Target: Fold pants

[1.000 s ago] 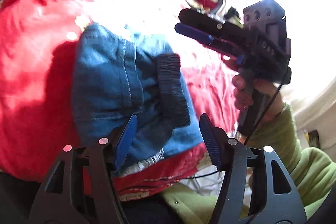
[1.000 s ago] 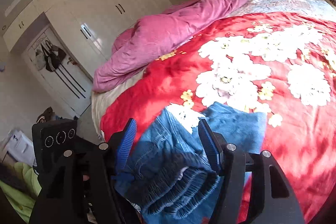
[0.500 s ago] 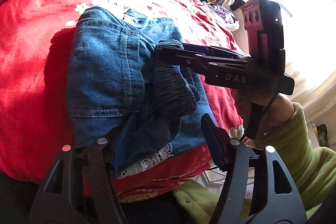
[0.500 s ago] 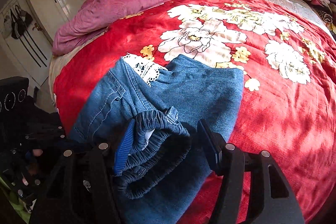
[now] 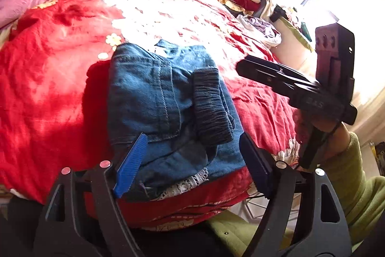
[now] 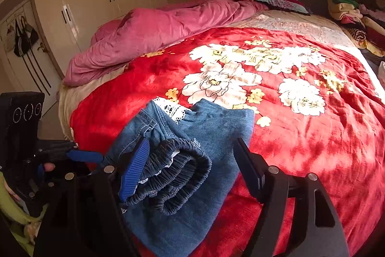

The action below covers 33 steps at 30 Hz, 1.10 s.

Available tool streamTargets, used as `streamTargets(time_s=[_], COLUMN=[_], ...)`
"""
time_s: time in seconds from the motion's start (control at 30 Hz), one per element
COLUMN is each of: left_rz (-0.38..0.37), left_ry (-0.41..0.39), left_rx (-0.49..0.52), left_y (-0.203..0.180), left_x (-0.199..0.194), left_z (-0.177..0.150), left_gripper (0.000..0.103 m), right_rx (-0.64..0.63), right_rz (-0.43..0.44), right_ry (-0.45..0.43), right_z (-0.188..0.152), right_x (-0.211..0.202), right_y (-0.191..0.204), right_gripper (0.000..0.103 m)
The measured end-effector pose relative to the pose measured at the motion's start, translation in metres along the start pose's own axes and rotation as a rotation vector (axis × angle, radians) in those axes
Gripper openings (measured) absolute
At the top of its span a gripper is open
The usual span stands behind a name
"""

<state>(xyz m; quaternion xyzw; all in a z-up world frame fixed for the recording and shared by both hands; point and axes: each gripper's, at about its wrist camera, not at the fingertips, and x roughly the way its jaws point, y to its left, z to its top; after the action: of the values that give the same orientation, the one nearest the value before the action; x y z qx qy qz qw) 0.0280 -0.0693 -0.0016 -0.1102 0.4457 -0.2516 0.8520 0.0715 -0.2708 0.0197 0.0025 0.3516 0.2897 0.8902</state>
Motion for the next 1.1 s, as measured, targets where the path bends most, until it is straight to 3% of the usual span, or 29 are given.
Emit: streamTargets(time_s=[0.1, 0.4, 0.63, 0.67, 0.7, 0.83, 0.97, 1.1], left_rz=[0.031, 0.115, 0.164, 0.155, 0.145, 0.094, 0.088, 0.096], left_ry=[-0.017, -0.028, -0.017, -0.015, -0.009, 0.04, 0.088, 0.137], left_rx=[0.003, -0.004, -0.036, -0.031, -0.021, 0.04, 0.085, 0.076], left_y=[0.004, 0.028, 0.058, 0.059, 0.058, 0.046, 0.039, 0.048], left_x=[-0.005, -0.012, -0.006, -0.004, -0.002, 0.014, 0.038, 0.06], left_z=[0.003, 0.016, 0.041, 0.045, 0.048, 0.055, 0.06, 0.063], left_gripper=[0.079, 0.083, 0.082, 0.073, 0.057, 0.03, 0.027, 0.027], right_rx=[0.002, -0.09, -0.279, -0.305, -0.329, -0.413, -0.508, -0.618], right_rz=[-0.015, -0.017, 0.074, 0.092, 0.109, 0.159, 0.181, 0.143], right_ry=[-0.037, -0.075, -0.044, -0.029, -0.018, 0.049, 0.111, 0.155], right_z=[-0.005, -0.021, -0.037, -0.039, -0.041, -0.048, -0.055, -0.057], right_x=[-0.015, -0.05, -0.053, -0.05, -0.046, -0.021, 0.008, 0.036], right_y=[0.002, 0.025, 0.075, 0.084, 0.092, 0.118, 0.137, 0.15], right_gripper=[0.083, 0.083, 0.083, 0.082, 0.08, 0.064, 0.043, 0.034])
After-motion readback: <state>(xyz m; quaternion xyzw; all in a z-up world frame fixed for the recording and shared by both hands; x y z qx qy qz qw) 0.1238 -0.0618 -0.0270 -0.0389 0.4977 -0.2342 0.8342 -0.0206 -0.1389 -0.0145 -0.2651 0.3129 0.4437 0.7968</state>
